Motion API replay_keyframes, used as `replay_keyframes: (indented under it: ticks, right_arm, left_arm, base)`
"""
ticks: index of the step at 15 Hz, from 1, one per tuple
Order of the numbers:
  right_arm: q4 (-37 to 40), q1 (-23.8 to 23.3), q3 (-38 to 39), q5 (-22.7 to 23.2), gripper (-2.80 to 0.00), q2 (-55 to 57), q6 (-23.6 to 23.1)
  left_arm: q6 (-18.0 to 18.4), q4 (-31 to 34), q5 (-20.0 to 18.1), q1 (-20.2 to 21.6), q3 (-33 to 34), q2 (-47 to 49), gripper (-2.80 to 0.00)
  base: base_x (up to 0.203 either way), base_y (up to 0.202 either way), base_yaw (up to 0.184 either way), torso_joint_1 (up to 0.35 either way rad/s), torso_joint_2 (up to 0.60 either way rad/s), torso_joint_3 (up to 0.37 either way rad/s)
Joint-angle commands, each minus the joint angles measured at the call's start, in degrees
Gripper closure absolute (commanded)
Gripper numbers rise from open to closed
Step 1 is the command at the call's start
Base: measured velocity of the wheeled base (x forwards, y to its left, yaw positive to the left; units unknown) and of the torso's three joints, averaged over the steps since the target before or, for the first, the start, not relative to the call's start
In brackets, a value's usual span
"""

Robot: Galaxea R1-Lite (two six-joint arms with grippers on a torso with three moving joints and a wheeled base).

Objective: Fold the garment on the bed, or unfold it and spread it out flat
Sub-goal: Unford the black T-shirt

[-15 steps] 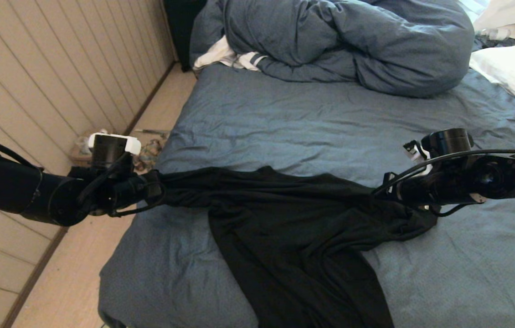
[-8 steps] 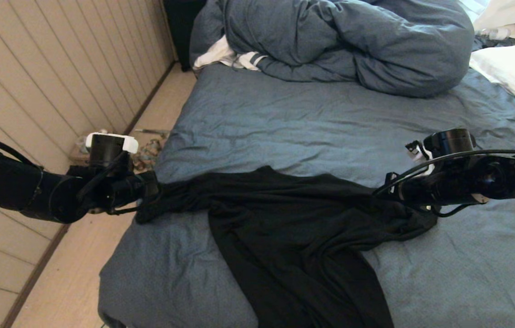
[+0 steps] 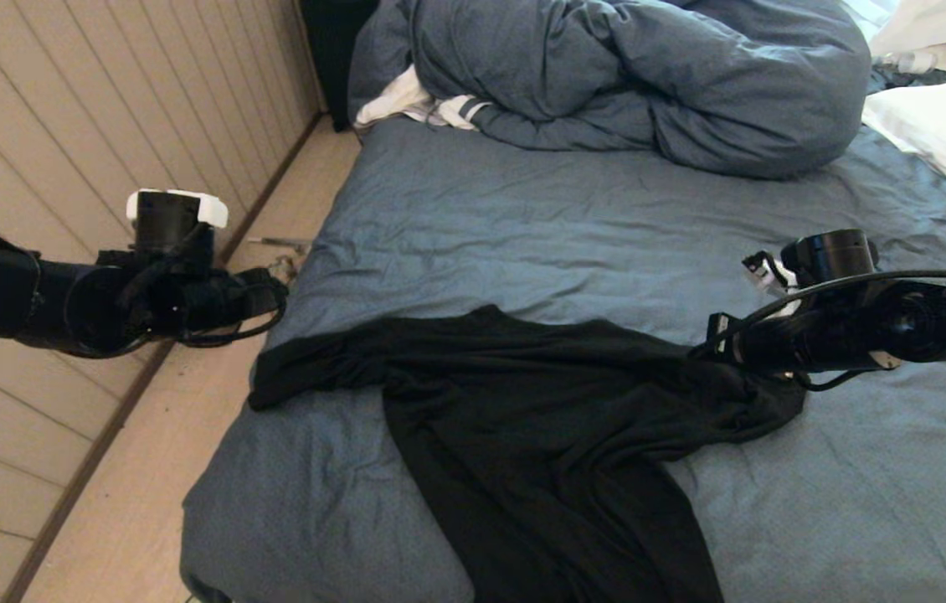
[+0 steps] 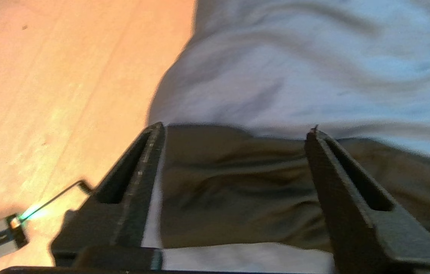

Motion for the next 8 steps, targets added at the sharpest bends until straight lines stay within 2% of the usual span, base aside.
replay_keyframes:
  ticks: [1, 2, 4, 6, 7, 8]
  right_arm:
    - [0.1, 0.5, -1.7, 0.1, 0.0, 0.8, -0.8]
    - [0.4, 0.8, -3.9, 0.1, 0.0, 1.9, -1.0]
    - [0.4, 1.3, -6.9, -0.1, 0.0, 2.3, -1.7]
    - [0.6, 2.7, -11.3, -0.2, 0.0, 3.0, -3.0]
    - [0.9, 3.7, -13.7, -0.3, 0.0, 4.0, -3.3]
    - [1.5, 4.9, -16.0, -0.3, 0.0, 5.0, -3.5]
  left_arm:
    - [-0.2, 5.4, -1.0, -0.9, -6.3, 1.5, -2.8]
    - [-0.4, 10.3, -2.9, -1.6, -10.1, 2.1, 0.0]
    - [-0.7, 17.5, -9.8, -2.9, -14.8, 2.7, 0.0]
    - [-1.2, 20.6, -18.8, -3.5, -17.1, 2.8, 0.0]
    - [-1.6, 20.8, -21.1, -3.9, -18.0, 2.8, 0.0]
    - [-1.7, 20.5, -21.3, -4.2, -18.8, 3.5, 0.0]
  base:
    - [0.0, 0.0, 0.0, 0.0, 0.0, 0.0]
    - [0.0, 0.0, 0.0, 0.0, 0.0, 0.0]
    - [0.0, 0.0, 0.0, 0.0, 0.0, 0.0]
    - [0.0, 0.0, 0.0, 0.0, 0.0, 0.0]
    - [0.0, 0.0, 0.0, 0.0, 0.0, 0.0]
    - [0.0, 0.0, 0.0, 0.0, 0.0, 0.0]
